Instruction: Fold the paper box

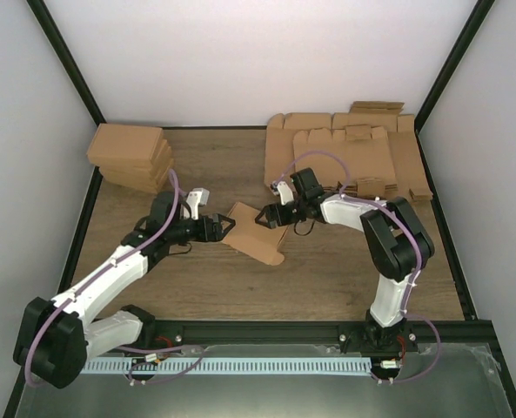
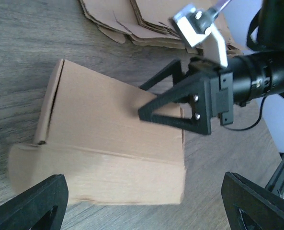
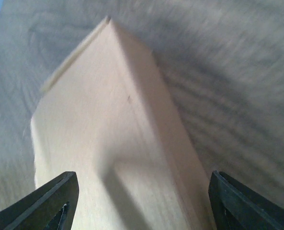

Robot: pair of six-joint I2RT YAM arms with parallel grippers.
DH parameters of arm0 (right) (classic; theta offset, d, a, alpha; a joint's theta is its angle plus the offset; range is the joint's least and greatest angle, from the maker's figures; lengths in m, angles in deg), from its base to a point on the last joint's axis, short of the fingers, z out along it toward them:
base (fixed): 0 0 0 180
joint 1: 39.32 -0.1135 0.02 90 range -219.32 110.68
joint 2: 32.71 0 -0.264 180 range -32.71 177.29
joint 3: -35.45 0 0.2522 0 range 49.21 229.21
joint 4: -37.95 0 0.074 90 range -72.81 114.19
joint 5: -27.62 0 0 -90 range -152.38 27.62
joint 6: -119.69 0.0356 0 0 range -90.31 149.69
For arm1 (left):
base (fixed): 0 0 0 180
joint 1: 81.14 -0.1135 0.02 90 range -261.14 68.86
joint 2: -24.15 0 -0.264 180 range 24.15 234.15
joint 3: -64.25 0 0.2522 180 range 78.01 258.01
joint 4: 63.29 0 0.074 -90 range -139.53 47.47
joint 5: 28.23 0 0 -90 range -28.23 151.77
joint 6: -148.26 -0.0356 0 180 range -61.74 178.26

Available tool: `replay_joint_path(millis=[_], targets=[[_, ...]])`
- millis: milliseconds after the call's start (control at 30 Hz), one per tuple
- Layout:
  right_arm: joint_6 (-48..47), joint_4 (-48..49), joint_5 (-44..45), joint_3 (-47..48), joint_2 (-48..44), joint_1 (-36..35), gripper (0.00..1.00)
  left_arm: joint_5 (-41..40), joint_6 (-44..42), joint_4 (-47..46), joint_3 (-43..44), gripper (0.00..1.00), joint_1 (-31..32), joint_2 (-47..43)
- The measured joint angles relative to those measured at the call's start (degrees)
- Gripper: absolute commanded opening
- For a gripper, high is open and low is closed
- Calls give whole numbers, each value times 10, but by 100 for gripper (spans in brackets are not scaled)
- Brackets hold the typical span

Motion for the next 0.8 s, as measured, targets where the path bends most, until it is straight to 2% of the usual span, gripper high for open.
replay_joint_path(millis=[200, 333, 533, 800], targets=[[-14, 24, -66, -70, -16, -5, 78, 13, -6, -2, 0, 91, 0, -13], [-13, 34, -66, -87, -31, -5, 84, 18, -7, -2, 0, 94, 0, -20], [8, 76, -33, -124, -103, -5, 86, -23, -17, 19, 2, 93, 0, -12], [59, 89, 55, -204, -215, -5, 88, -35, -28, 15, 58, 94, -1, 81]])
